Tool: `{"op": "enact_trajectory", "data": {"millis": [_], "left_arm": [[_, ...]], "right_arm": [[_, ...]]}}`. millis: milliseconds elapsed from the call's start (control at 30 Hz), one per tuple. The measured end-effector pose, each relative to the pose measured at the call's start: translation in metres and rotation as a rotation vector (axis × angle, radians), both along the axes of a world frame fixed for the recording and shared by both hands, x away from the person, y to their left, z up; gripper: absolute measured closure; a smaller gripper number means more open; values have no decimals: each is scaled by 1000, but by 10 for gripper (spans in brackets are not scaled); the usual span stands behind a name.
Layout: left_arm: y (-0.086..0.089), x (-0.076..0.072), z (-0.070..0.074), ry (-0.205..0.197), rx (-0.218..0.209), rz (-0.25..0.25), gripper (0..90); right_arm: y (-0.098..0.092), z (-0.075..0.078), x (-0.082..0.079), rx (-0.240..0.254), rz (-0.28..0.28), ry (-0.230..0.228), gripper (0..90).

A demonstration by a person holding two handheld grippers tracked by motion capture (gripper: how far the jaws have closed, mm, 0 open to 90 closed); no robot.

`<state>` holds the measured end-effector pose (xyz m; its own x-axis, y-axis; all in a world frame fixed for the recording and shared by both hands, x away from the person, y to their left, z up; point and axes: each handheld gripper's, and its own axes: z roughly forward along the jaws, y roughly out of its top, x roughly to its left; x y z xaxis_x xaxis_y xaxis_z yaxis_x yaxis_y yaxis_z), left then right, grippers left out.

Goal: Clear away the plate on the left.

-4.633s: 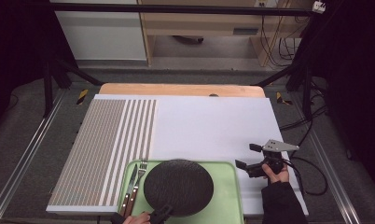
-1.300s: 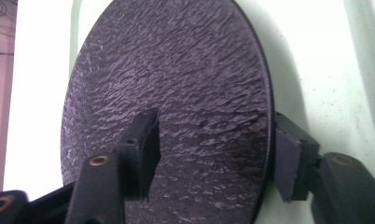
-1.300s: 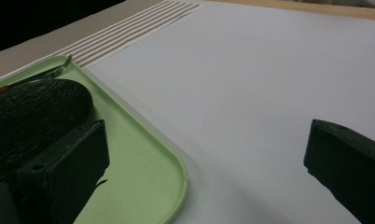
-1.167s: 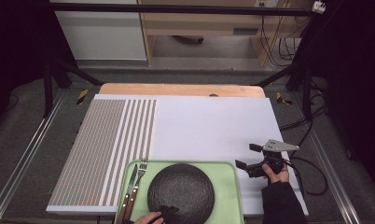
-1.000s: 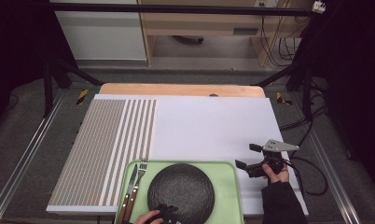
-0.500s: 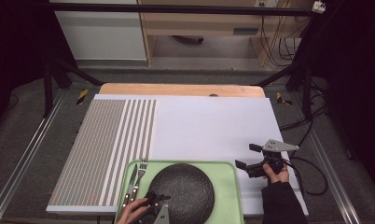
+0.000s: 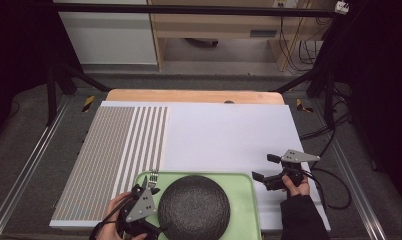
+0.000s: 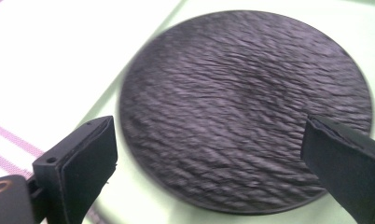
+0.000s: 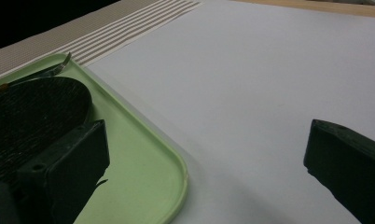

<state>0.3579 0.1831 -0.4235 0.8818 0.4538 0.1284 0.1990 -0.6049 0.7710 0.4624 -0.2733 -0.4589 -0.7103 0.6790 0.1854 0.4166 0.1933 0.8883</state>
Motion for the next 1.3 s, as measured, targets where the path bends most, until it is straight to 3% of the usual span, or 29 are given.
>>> {"op": "enact_trajectory", "data": {"millis": [167, 433, 533, 667, 733, 833, 900, 1000, 1067, 1200, 1300], "left_arm": [[26, 17, -2, 28, -75, 85, 34], [62, 38, -13, 23, -135, 206, 34], [74, 45, -20, 16, -136, 240, 35], [95, 54, -30, 42, -187, 311, 34], [104, 57, -34, 39, -192, 337, 34], [114, 62, -42, 67, -215, 361, 34], [118, 65, -46, 50, -212, 358, 34], [123, 67, -51, 60, -213, 370, 34], [124, 70, -53, 51, -218, 350, 34], [128, 69, -56, 75, -199, 395, 34], [128, 69, -56, 73, -197, 400, 34]], "right_arm": [[0, 0, 0, -1, 1, -3, 4], [0, 0, 0, -2, 1, 1, 4], [0, 0, 0, -4, 1, 2, 3], [0, -1, 0, -7, 2, 7, 4], [0, -1, 1, -14, 6, 8, 3], [1, -2, 1, -19, 7, 10, 4], [1, -2, 1, -19, 6, 14, 4], [1, -2, 1, -20, 6, 17, 3], [1, -3, 1, -20, 6, 19, 4], [1, -3, 2, -25, 7, 21, 4], [1, -3, 2, -28, 8, 22, 4]]}}
